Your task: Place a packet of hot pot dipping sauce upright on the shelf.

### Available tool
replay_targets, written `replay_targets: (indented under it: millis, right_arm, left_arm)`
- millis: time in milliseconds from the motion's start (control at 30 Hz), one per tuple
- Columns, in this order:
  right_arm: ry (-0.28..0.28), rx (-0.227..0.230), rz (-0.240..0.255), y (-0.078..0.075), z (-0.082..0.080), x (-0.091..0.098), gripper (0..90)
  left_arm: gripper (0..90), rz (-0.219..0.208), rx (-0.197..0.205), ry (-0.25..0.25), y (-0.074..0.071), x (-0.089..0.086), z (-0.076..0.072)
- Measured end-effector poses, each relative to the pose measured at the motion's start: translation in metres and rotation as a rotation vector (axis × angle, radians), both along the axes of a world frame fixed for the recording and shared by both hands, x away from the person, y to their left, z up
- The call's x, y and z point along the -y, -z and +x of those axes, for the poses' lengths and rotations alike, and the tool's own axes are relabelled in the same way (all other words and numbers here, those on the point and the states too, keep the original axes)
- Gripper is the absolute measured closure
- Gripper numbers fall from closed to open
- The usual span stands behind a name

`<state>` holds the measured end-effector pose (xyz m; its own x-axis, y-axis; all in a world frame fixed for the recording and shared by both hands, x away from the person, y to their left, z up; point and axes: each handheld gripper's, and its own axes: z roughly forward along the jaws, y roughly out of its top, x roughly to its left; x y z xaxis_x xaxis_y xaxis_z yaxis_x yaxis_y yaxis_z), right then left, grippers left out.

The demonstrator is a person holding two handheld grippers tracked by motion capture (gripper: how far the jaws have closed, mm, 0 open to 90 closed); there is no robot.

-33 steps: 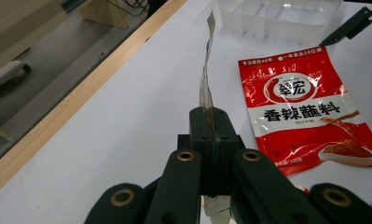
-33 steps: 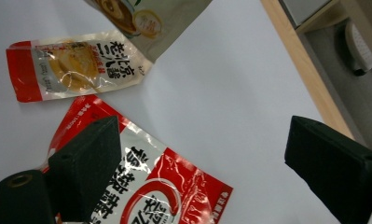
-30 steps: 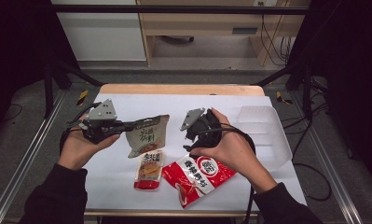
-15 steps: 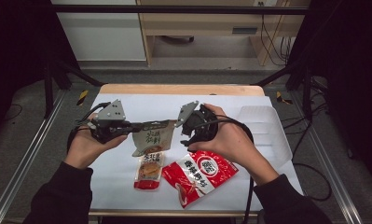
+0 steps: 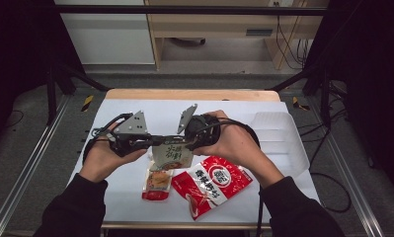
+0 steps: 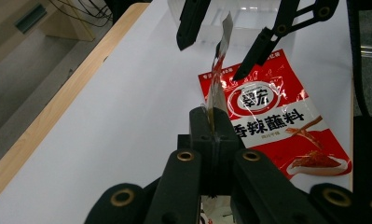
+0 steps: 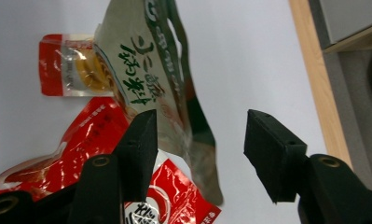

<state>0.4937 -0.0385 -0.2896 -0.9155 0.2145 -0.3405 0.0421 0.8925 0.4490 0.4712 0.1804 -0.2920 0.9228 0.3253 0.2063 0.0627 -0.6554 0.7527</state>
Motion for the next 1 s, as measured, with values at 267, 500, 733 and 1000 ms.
replay_targets:
  millis: [267, 500, 733, 1000]
  right_arm:
    - [-0.034, -0.042, -0.049, 0.005, -0.001, -0.005, 71.5]
    - [-0.036, -0.058, -0.058, 0.008, -0.001, -0.004, 87.6]
    - [-0.030, -0.066, -0.048, 0.004, -0.002, -0.003, 90.0]
    - [-0.021, -0.106, -0.094, -0.011, 0.009, 0.000, 90.0]
  left_arm:
    - [90.0, -0.004, 0.000, 0.017, 0.003, 0.007, 0.001]
    - [90.0, -0.012, -0.002, 0.012, 0.004, 0.008, 0.000]
    - [90.0, -0.050, -0.015, -0.011, 0.005, 0.005, 0.001]
    - [72.9, -0.098, -0.003, -0.059, 0.006, 0.005, 0.007]
